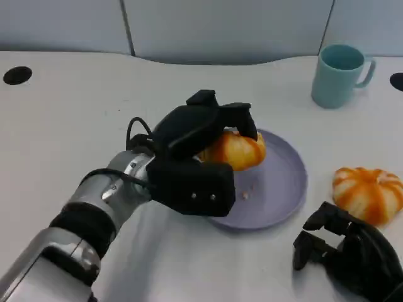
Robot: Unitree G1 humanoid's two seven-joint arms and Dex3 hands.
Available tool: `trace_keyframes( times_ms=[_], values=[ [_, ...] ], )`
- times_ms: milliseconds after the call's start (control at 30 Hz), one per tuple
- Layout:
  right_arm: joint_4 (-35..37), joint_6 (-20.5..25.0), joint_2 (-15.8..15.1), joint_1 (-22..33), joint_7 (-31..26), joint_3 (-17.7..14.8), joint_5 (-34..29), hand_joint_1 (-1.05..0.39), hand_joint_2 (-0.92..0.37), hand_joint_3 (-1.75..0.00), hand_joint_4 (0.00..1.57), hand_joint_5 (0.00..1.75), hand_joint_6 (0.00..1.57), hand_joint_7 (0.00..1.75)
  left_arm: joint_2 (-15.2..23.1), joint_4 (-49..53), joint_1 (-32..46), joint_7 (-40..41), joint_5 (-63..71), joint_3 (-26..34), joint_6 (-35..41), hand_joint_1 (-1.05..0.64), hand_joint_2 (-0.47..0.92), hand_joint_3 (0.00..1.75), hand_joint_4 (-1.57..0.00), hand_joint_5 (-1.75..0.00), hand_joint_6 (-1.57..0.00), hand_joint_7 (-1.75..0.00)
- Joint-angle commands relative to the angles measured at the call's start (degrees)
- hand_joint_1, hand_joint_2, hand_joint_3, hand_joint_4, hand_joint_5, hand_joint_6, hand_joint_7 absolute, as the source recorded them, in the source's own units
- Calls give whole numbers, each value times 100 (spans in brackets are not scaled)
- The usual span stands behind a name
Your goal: Grasp the bread from the table and place it into the plate.
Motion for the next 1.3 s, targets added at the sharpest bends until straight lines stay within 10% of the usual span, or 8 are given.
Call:
trace_keyframes(
  times_ms=[33,100,200,233,300,400,1033,1300],
  values=[
    [149,47,-44,157,-26,-27,-26,-35,-49,-95,59,162,69,108,18,179,-241,-334,87,-132,174,-35,55,108,-77,-135,-68,-107],
    [210,-15,-42,143,10,-38,-23,-35,-48,-96,59,160,70,108,38,143,-273,-521,175,-232,371,-40,63,79,-53,-116,-45,-64],
    [237,-15,-48,135,29,-43,-15,-35,-49,-95,60,158,71,107,59,43,-281,-652,306,-337,610,-50,87,28,-22,-98,-5,-56],
    [224,-9,-53,134,34,-36,-20,-35,-49,-95,61,158,71,106,102,-18,-296,-739,451,-467,702,-51,89,24,-20,-97,-3,-56],
    [215,-32,-56,134,36,-30,-33,-37,-50,-94,60,158,71,106,176,-125,-316,-997,657,-673,855,-89,92,35,-4,-27,0,-12],
    [190,-62,-60,143,1,-17,-63,-37,-51,-93,60,159,71,107,245,-287,-294,-1323,692,-747,949,-103,92,49,0,-3,0,-1],
    [149,116,-82,134,-41,-65,3,-35,-49,-95,63,159,71,108,642,-1684,956,-1337,-311,140,765,-100,92,47,0,0,0,0],
    [321,-2,-117,73,79,-130,-10,-33,-49,-95,62,158,71,106,398,-3025,2704,-2289,-3095,1432,589,-81,92,34,-14,-9,-11,-5]
  ],
)
